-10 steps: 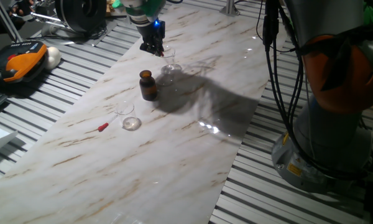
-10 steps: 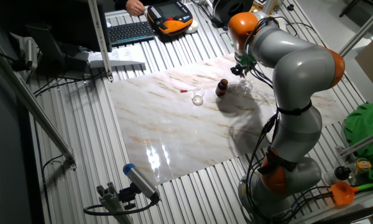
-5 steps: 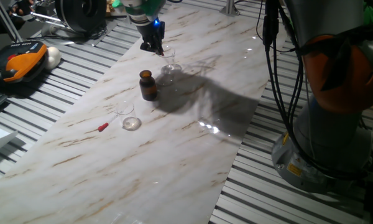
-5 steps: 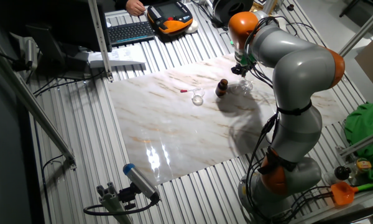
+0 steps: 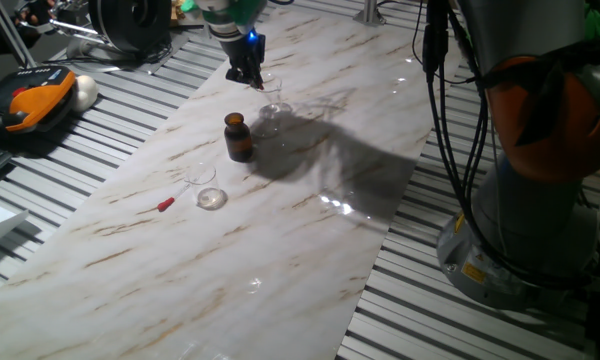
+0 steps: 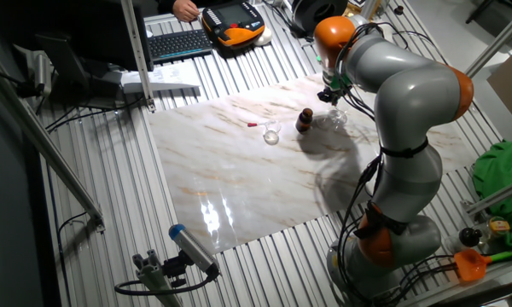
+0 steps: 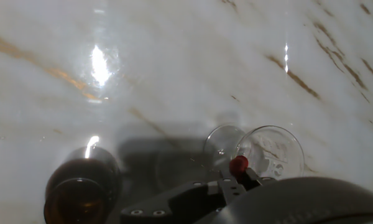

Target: Transfer liquid using a dropper

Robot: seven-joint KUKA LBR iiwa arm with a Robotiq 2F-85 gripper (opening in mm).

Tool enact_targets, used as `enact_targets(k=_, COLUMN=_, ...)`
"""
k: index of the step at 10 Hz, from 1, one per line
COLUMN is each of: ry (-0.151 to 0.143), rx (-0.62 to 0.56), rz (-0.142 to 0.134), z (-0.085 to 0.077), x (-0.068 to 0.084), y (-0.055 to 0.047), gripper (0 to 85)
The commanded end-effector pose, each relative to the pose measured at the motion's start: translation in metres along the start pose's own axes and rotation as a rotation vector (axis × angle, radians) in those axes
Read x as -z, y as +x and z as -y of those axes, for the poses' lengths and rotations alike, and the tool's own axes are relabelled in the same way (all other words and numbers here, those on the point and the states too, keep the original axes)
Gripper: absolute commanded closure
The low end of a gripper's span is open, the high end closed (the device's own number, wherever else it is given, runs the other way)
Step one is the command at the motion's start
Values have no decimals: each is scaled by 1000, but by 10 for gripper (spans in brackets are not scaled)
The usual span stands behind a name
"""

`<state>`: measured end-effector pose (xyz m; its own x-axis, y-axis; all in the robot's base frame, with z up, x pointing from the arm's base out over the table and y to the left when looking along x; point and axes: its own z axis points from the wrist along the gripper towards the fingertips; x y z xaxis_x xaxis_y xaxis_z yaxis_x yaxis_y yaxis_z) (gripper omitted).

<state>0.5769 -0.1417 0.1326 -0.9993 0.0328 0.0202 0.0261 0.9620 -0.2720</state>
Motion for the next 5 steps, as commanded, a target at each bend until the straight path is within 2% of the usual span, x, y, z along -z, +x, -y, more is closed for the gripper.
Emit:
enact_targets(k=1, ry=0, rx=0, rz=0, z=0, x=0, y=0, gripper=510)
enact_targets(k=5, ry=0, rx=5, rz=-3, z=0, x=-1, y=1, gripper=510)
